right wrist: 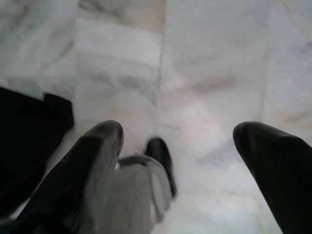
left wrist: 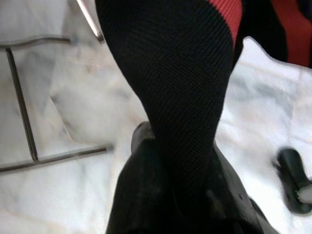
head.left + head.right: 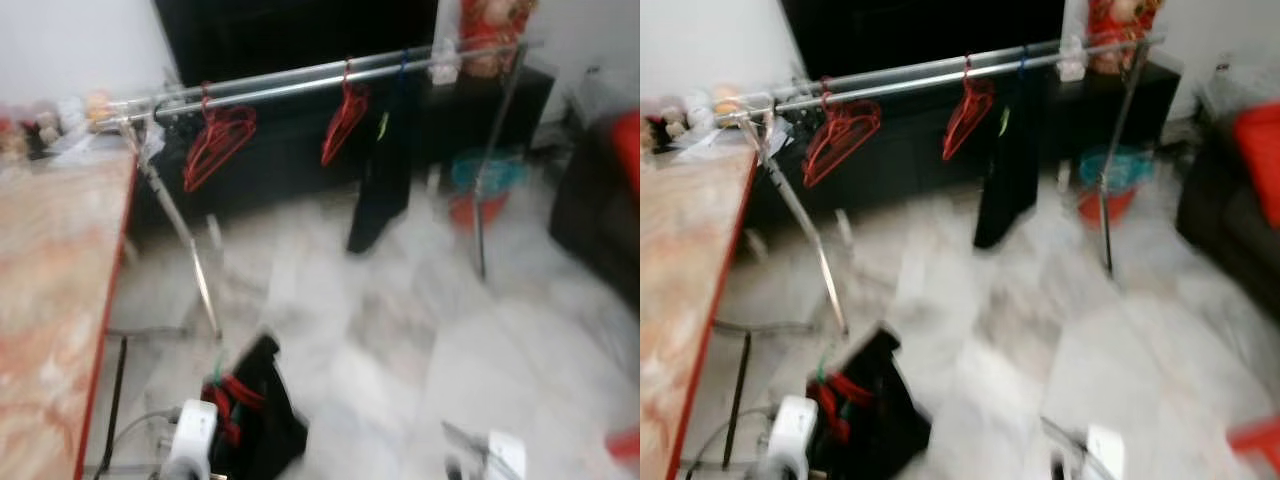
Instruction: Hang hanger
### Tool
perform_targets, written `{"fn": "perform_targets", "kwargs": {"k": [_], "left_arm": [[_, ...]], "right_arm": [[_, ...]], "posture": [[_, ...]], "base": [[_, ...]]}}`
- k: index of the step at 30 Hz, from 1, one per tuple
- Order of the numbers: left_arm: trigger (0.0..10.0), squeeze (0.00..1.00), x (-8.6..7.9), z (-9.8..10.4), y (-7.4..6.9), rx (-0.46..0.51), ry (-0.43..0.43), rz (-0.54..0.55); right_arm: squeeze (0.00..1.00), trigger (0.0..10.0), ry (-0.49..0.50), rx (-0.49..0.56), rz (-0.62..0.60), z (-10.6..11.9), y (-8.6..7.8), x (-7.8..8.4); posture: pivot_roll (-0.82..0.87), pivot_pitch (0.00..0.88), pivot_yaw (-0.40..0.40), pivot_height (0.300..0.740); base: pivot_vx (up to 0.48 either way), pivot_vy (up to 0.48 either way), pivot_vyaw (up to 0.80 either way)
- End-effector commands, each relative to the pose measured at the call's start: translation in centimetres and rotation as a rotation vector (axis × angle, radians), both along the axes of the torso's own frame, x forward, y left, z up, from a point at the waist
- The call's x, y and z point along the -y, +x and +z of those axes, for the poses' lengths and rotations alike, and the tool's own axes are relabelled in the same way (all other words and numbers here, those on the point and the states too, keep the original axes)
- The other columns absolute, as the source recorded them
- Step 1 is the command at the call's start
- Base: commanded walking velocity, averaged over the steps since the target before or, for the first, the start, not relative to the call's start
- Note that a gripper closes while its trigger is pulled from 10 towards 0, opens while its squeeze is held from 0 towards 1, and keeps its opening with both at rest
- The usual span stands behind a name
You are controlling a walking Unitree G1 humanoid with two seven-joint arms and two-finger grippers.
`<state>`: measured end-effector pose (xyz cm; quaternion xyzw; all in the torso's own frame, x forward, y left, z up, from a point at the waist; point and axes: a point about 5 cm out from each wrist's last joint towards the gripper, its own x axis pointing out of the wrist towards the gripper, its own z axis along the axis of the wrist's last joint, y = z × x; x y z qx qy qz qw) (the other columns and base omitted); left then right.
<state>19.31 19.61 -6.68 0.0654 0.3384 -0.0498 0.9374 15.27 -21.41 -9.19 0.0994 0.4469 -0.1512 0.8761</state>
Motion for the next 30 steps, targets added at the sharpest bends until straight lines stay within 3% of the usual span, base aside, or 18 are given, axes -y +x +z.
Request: {"fn": "perform_targets", "kwargs": {"k": [1, 4, 30], "left_arm": [[10.0, 0.0, -0.69, -0.24, -0.58, -0.023, 0.015, 0.008], [10.0, 0.0, -0.79, -0.35, -0.75, -0.034, 0.017, 0.01], [10.0, 0.0, -1.03, -0.35, -0.73, -0.038, 0.015, 0.02]], "right_arm": [[0.0, 10.0, 0.016, -0.01, 0.023, -0.22, -0.11, -0.91], [0.0, 10.0, 0.018, -0.01, 0.021, -0.23, -0.13, -0.93], [0.0, 10.0, 0.027, -0.003, 0.0, -0.15, 0.07, -0.9]], "posture": [[-0.19, 0.0, 0.103, 0.74], [-0.19, 0.0, 0.103, 0.74], [-0.17, 0.039, 0.098, 0.74]], "base": [[-0.3, 0.0, 0.8], [-0.303, 0.0, 0.67], [-0.304, 0.0, 0.0]]}}
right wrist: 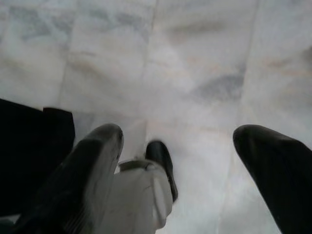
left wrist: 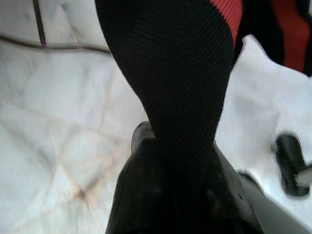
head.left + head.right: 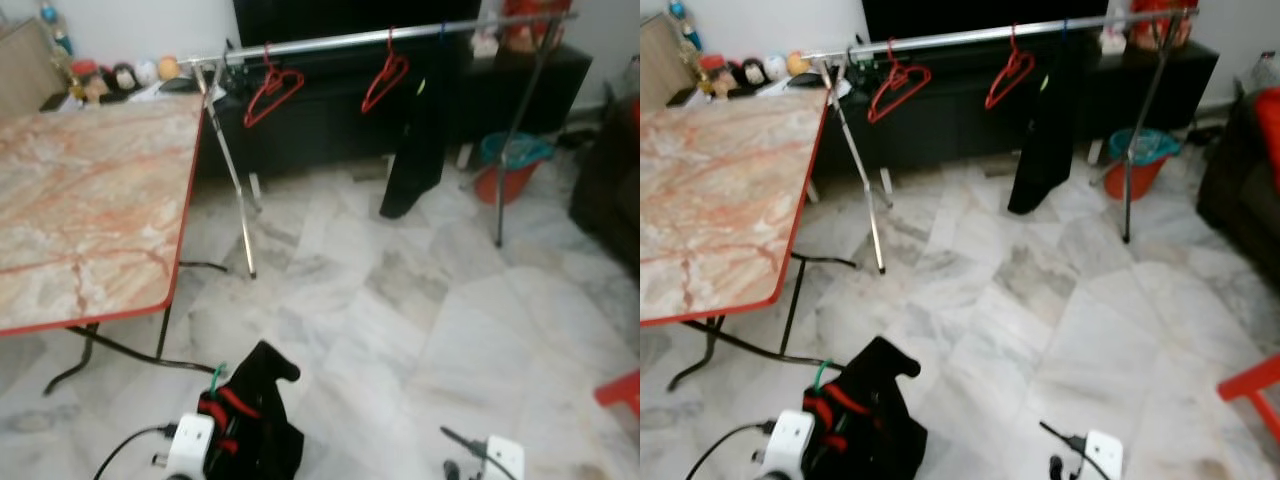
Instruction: Hang hanger
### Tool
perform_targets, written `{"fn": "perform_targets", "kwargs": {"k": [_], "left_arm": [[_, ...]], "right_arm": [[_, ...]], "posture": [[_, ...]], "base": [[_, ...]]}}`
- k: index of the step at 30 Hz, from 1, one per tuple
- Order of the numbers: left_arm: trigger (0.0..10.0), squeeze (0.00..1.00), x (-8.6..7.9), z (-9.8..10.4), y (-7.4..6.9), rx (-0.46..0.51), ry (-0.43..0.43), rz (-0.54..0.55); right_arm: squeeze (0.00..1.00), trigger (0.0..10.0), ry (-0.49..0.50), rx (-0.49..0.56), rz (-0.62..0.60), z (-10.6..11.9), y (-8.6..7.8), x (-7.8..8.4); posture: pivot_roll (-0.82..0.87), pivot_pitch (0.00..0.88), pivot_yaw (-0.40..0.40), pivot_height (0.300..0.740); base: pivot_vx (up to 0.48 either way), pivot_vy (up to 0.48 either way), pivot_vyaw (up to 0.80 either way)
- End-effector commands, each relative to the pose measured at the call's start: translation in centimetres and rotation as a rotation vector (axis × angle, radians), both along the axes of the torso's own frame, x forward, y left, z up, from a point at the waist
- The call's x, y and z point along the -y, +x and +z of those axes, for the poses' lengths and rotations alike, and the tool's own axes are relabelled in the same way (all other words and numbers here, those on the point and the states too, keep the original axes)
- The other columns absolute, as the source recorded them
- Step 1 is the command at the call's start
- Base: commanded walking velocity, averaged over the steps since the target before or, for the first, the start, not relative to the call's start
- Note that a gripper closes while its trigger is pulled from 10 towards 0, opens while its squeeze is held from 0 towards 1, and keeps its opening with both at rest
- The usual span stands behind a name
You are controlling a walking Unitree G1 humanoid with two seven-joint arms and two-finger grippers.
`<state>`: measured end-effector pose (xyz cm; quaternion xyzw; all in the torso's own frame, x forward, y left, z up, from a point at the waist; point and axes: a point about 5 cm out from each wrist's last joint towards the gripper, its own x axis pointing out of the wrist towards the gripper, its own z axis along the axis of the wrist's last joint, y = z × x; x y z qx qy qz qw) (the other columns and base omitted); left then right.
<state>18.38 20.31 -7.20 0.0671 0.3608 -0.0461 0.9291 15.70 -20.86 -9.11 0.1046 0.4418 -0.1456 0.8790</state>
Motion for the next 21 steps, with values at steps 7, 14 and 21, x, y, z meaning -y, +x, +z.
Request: {"fn": "perform_targets", "kwargs": {"k": [7, 14, 21], "left_arm": [[10.0, 0.0, -0.35, 0.07, 0.06, 0.0, 0.006, 0.015], [10.0, 0.0, -0.53, -0.03, -0.11, -0.01, 0.01, 0.021], [10.0, 0.0, -0.53, -0.05, -0.11, -0.015, 0.01, 0.021]], "right_arm": [[0.0, 10.0, 0.015, -0.015, -0.006, -0.22, -0.37, -0.32], [0.0, 10.0, 0.015, -0.014, -0.002, -0.22, -0.36, -0.33], [0.0, 10.0, 0.016, -0.012, -0.003, -0.2, -0.31, -0.36]], "posture": [[-0.17, 0.042, 0.098, 0.74], [-0.17, 0.048, 0.096, 0.74], [-0.17, 0.045, 0.099, 0.74]], "base": [[-0.308, 0.0, 0.0], [-0.307, 0.0, 0.0], [-0.307, 0.0, 0.0]]}}
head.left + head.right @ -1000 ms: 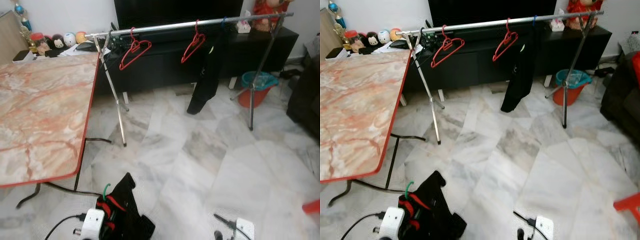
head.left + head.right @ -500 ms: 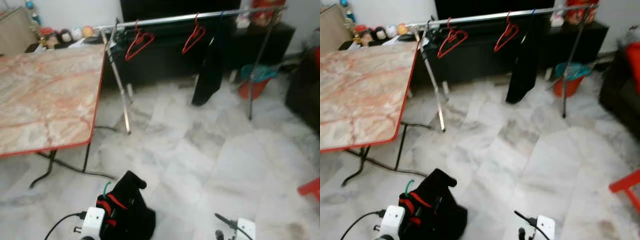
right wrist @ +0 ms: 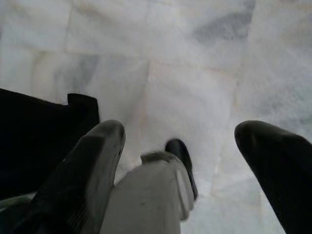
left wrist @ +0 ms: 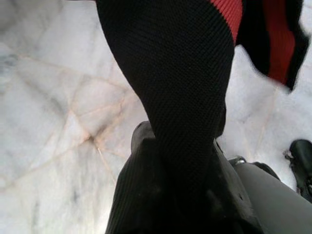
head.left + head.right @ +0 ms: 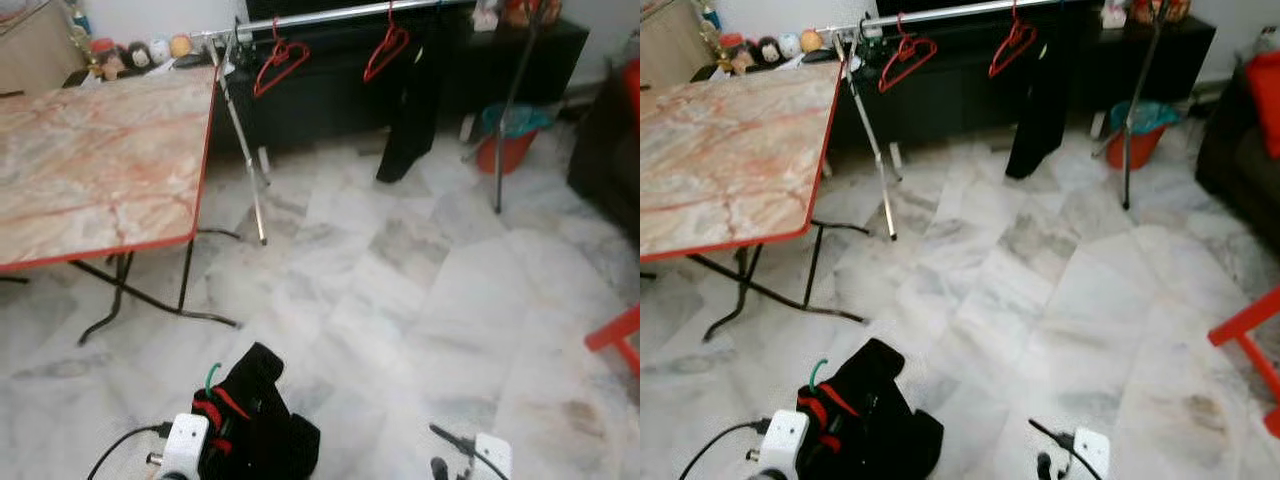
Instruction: Hang hanger
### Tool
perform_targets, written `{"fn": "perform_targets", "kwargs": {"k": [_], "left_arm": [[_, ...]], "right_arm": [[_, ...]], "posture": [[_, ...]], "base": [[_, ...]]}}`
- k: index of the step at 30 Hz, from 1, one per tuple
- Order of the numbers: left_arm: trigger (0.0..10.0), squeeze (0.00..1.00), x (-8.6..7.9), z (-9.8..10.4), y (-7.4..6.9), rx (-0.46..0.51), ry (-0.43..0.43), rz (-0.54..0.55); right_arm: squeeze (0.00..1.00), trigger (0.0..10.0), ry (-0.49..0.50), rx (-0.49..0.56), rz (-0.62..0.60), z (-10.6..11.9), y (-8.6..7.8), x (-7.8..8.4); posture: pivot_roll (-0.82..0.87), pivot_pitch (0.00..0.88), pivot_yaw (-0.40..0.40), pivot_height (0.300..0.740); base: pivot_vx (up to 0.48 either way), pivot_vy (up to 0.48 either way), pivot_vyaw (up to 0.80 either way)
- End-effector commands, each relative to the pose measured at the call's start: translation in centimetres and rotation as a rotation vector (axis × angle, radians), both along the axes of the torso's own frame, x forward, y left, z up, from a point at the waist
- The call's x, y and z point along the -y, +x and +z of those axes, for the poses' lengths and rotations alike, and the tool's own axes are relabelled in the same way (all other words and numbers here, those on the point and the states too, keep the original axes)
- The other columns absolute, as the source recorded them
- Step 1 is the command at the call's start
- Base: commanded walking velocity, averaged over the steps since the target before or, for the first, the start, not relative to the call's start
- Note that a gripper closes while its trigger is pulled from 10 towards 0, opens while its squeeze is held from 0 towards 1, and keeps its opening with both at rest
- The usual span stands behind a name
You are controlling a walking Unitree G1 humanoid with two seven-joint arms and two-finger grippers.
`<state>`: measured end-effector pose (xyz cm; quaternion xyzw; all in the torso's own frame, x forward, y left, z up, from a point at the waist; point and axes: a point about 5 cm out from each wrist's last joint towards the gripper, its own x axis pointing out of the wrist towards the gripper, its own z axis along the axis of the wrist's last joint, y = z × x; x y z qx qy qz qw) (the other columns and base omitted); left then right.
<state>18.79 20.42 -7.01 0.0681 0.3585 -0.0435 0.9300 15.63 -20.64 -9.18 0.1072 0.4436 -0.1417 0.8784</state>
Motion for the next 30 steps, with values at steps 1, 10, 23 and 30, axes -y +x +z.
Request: {"fn": "perform_targets", "kwargs": {"k": [1, 10, 23, 30], "left_arm": [[10.0, 0.0, -0.4, -0.2, -0.5, -0.02, 0.006, 0.017], [10.0, 0.0, -0.4, -0.1, -0.3, -0.014, 0.006, 0.019], [10.0, 0.0, 1.4, 2.7, 4.2, 0.182, -0.025, -0.041], [10.0, 0.0, 3.2, 6.3, 8.2, 0.377, -0.032, -0.153]], "right_arm": [[0.0, 10.0, 0.007, -0.009, -0.008, -0.1, -0.2, -0.1], [0.0, 10.0, 0.006, -0.007, -0.001, -0.1, -0.2, -0.1], [0.0, 10.0, -0.003, 0.012, 0.035, 0.1, 0.1, -0.1], [0.0, 10.0, -0.027, 0.064, 0.027, 0.4, 0.4, 0.1]], "posture": [[-0.17, 0.048, 0.097, 0.74], [-0.17, 0.053, 0.096, 0.74], [-0.16, 0.05, 0.092, 0.74], [-0.16, 0.039, 0.096, 0.74]], "base": [[-0.307, 0.0, 0.0], [-0.308, 0.0, 0.0], [-0.308, 0.0, 0.0], [-0.08, 0.0, 0.0]]}}
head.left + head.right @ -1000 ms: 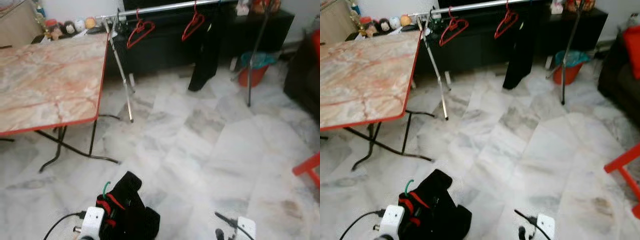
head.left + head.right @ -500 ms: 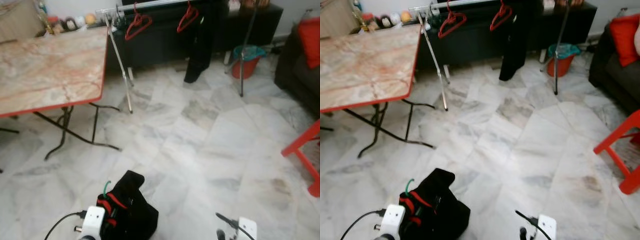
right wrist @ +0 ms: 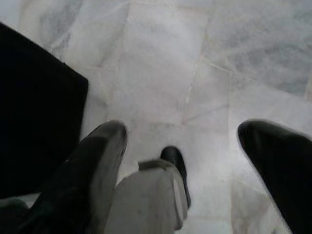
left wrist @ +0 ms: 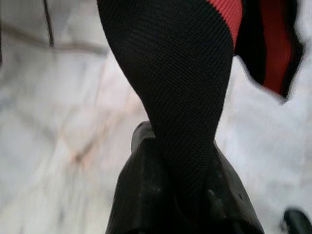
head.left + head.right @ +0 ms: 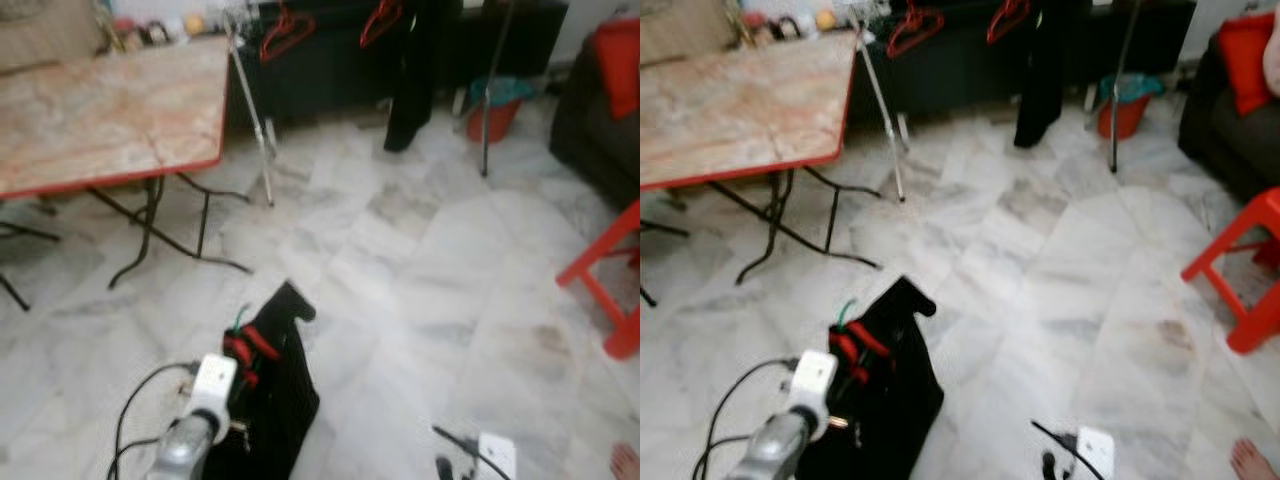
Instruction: Hang hanger
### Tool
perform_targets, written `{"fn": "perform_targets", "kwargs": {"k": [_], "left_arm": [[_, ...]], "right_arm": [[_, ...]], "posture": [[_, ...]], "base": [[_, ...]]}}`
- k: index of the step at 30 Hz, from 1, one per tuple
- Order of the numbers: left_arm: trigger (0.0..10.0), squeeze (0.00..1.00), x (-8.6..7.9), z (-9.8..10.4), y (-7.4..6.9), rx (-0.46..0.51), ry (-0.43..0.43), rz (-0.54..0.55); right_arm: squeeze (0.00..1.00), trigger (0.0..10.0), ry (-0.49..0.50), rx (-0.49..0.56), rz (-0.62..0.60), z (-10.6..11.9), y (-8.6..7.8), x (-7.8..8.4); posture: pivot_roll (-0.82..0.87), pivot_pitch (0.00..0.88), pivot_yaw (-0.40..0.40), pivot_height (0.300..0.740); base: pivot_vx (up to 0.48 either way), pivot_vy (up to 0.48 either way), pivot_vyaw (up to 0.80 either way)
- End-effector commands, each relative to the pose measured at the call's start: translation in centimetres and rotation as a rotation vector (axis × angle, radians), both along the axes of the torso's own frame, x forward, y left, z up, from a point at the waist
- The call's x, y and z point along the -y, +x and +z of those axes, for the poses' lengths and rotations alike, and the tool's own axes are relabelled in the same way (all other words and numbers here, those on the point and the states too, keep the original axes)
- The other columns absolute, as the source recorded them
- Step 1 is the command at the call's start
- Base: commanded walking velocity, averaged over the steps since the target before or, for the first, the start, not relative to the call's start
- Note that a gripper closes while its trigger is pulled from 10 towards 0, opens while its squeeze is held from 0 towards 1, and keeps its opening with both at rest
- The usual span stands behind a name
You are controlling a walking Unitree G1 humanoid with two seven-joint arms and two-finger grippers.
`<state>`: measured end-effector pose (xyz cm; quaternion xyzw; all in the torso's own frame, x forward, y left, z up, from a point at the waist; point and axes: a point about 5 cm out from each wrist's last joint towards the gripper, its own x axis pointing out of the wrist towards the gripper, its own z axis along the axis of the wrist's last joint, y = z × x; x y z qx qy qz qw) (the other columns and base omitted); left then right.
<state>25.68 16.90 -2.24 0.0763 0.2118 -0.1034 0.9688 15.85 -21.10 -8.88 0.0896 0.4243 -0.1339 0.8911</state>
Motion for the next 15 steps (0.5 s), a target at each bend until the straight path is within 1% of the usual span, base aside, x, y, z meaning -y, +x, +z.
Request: {"fn": "perform_targets", "kwargs": {"k": [1, 2, 4, 5, 6, 11, 12, 15], "left_arm": [[10.0, 0.0, -0.2, 1.9, 1.6, 0.104, 0.008, -0.024], [10.0, 0.0, -0.1, 2.9, 2.2, 0.144, -0.002, -0.042], [10.0, 0.0, 0.2, 3.7, 2.8, 0.178, -0.015, -0.069], [10.0, 0.0, 0.5, 4.2, 3.1, 0.198, -0.006, -0.099], [10.0, 0.0, 0.9, 5.2, 3.7, 0.232, -0.005, -0.147], [10.0, 0.0, 1.6, 6.8, 4.4, 0.267, -0.02, -0.21], [10.0, 0.0, 1.9, 7.4, 4.5, 0.275, -0.018, -0.246], [10.0, 0.0, 2.3, 8.3, 4.8, 0.287, -0.018, -0.293]], "right_arm": [[0.0, 10.0, 0.003, 0.032, 0.008, 0.1, 0.3, -0.4], [0.0, 10.0, 0.0, 0.054, 0.022, 0.3, 0.5, -0.5], [0.0, 10.0, -0.002, 0.071, 0.039, 0.4, 0.6, -0.5], [0.0, 10.0, -0.007, 0.082, 0.065, 0.5, 0.8, -0.6], [0.0, 10.0, -0.021, 0.103, 0.116, 0.7, 1.1, -0.7], [0.0, 10.0, -0.04, 0.134, 0.17, 1.0, 1.4, -0.8], [0.0, 10.0, -0.051, 0.147, 0.196, 1.1, 1.5, -0.8], [0.0, 10.0, -0.059, 0.175, 0.263, 1.3, 1.8, -1.0]], "posture": [[-0.16, 0.038, 0.098, 0.74], [-0.17, 0.036, 0.099, 0.74], [-0.17, 0.029, 0.103, 0.74], [-0.17, 0.03, 0.104, 0.74], [-0.17, 0.022, 0.105, 0.74], [-0.17, 0.022, 0.105, 0.74], [-0.17, 0.014, 0.103, 0.74], [-0.18, 0.009, 0.102, 0.74]], "base": [[0.0, 0.0, 0.0], [0.0, 0.0, 0.0], [0.0, 0.0, 0.0], [0.0, 0.0, 0.0], [0.0, 0.0, 0.0], [0.0, 0.0, 0.0], [0.0, 0.0, 0.0], [0.0, 0.0, 0.0]]}}
